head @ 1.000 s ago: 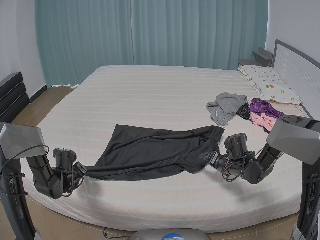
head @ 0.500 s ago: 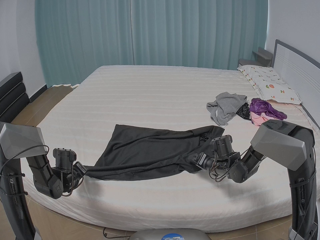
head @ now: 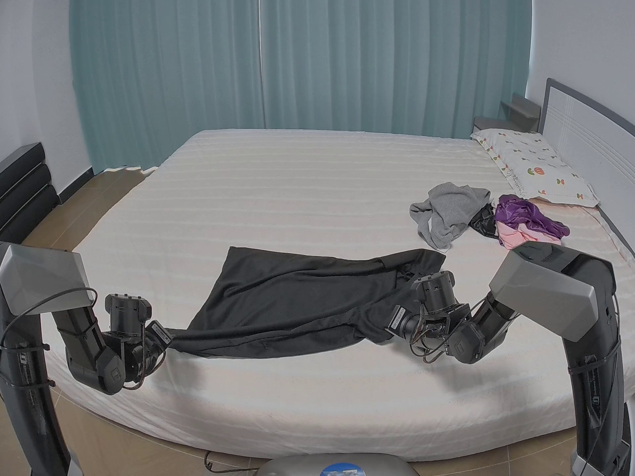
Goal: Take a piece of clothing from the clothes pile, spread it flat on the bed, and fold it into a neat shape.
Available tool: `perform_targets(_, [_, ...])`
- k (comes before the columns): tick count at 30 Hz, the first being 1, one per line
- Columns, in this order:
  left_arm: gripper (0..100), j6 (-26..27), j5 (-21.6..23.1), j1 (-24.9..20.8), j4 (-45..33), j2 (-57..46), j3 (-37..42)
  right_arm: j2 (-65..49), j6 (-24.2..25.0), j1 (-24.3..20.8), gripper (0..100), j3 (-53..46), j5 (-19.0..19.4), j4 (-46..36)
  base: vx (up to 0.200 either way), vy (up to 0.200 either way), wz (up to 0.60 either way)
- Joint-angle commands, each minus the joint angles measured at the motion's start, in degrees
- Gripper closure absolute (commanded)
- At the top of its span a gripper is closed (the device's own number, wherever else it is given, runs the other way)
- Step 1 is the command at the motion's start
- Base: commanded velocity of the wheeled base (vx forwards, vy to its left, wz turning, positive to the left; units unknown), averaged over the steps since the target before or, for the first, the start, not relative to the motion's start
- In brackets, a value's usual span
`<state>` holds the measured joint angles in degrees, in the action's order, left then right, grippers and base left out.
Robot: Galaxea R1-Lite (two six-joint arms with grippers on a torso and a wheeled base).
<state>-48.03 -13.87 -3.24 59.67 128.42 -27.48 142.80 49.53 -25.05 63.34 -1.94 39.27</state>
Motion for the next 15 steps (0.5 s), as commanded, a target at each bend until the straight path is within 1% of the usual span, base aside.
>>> perform_targets(1, [100,0.22,-0.1,-0.01,0.0,-0.71,0.58,-3.49,0.48,-0.09,100,-3.05,-0.79,0.28,0.0,0.0,0.0])
perform_targets(9, [100,0.66,-0.1,-0.1,-0.7,-3.26,1.37,-13.34,0.57,-0.35,100,-13.33,-0.79,0.72,0.0,0.0,0.0])
perform_targets(15, [100,3.03,0.07,-1.42,-0.79,-4.75,3.84,-24.32,-0.05,0.0,100,-25.37,-0.7,0.28,0.0,0.0,0.0])
